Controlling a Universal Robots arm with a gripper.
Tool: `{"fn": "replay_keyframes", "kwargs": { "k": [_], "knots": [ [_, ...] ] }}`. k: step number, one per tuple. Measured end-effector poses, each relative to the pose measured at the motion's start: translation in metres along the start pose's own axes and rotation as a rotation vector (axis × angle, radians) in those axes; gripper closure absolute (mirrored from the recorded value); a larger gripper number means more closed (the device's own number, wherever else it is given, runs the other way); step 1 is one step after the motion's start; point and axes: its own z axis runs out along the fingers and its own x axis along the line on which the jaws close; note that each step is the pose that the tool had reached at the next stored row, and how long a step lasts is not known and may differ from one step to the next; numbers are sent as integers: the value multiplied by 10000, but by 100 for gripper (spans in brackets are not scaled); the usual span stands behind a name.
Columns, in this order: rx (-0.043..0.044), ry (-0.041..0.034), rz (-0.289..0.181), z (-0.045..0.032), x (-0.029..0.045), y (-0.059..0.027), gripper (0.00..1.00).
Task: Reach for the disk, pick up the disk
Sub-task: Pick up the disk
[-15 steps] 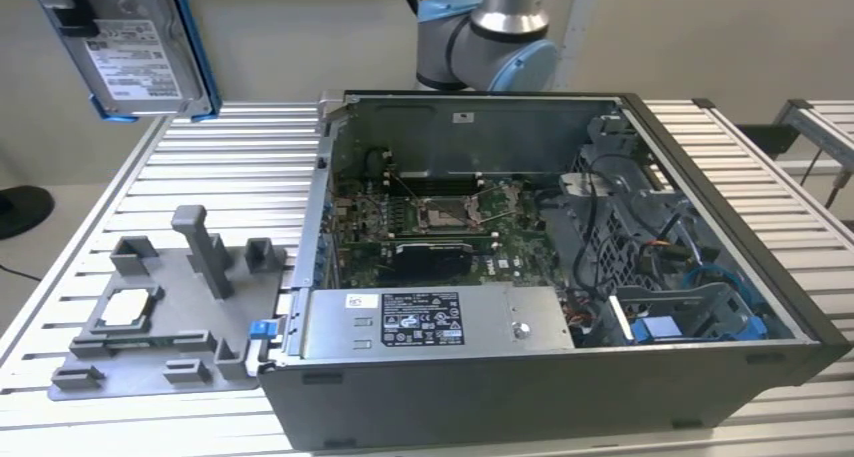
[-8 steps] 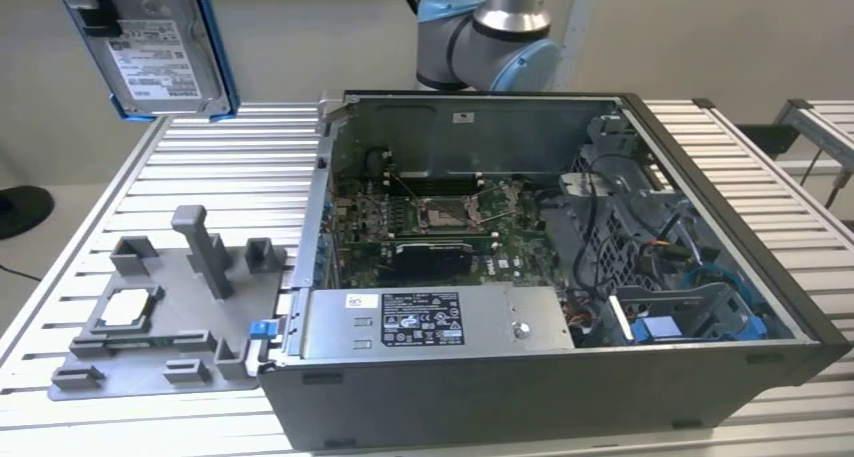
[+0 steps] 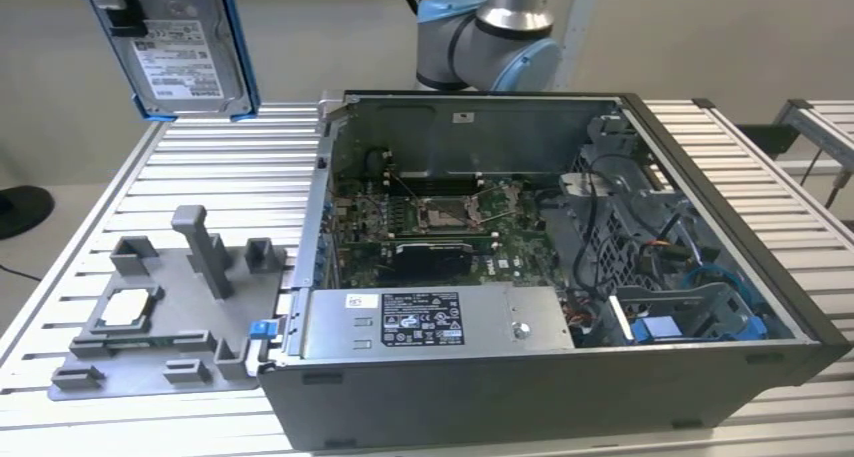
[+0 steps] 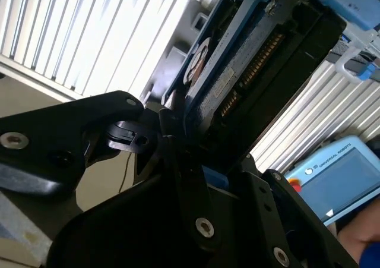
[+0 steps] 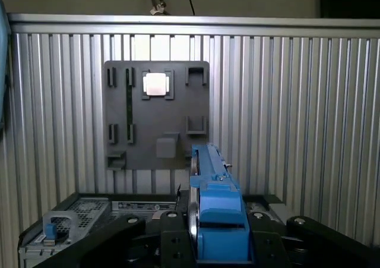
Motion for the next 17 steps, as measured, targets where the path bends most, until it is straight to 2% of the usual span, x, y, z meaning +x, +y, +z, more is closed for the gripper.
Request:
{"fn": "replay_keyframes", "kwargs": {
  "k": [17],
  "knots": [
    [0,0,0,8,-6,-494,100]
  ]
}}
